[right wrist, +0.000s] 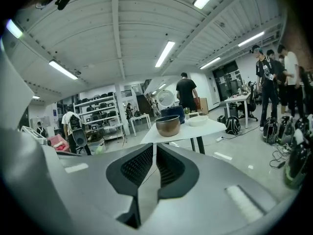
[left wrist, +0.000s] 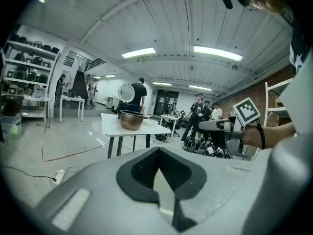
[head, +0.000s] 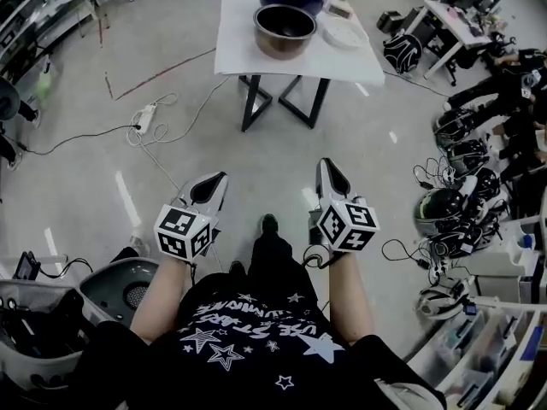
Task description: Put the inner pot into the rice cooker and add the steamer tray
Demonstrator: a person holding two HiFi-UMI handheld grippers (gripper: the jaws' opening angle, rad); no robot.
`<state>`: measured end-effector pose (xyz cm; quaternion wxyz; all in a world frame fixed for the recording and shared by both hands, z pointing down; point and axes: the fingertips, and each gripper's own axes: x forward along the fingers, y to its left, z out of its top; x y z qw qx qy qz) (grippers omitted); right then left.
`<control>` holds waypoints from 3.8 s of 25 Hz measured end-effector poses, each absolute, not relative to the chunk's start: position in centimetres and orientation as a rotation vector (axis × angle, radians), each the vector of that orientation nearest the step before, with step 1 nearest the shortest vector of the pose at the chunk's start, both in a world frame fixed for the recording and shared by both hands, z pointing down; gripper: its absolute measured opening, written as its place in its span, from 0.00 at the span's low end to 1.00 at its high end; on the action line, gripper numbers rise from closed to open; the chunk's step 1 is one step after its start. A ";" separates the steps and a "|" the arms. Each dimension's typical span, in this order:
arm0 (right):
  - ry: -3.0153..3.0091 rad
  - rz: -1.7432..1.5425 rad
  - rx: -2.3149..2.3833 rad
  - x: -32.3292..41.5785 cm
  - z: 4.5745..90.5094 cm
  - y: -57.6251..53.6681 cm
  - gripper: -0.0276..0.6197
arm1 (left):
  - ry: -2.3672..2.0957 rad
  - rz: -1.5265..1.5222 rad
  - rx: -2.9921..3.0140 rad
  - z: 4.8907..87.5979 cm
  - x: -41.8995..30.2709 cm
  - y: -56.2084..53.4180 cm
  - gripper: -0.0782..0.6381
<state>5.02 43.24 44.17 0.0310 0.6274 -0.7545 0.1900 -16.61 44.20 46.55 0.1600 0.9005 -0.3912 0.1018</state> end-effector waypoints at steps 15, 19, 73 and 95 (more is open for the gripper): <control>-2.331 0.763 1.869 9.1 47.1 22.5 0.70 | -1.138 0.269 2.518 48.1 -12.7 24.5 0.66; -2.345 0.760 1.857 11.2 46.4 15.9 0.70 | -1.180 0.252 2.523 47.0 -11.2 17.5 0.67; -1.860 1.034 1.749 14.5 53.7 -12.1 0.18 | -0.993 0.304 2.410 48.4 -9.3 -14.4 0.67; -1.850 1.084 1.776 14.1 53.7 -11.9 0.17 | -0.969 0.646 2.264 52.5 -5.3 -15.7 0.30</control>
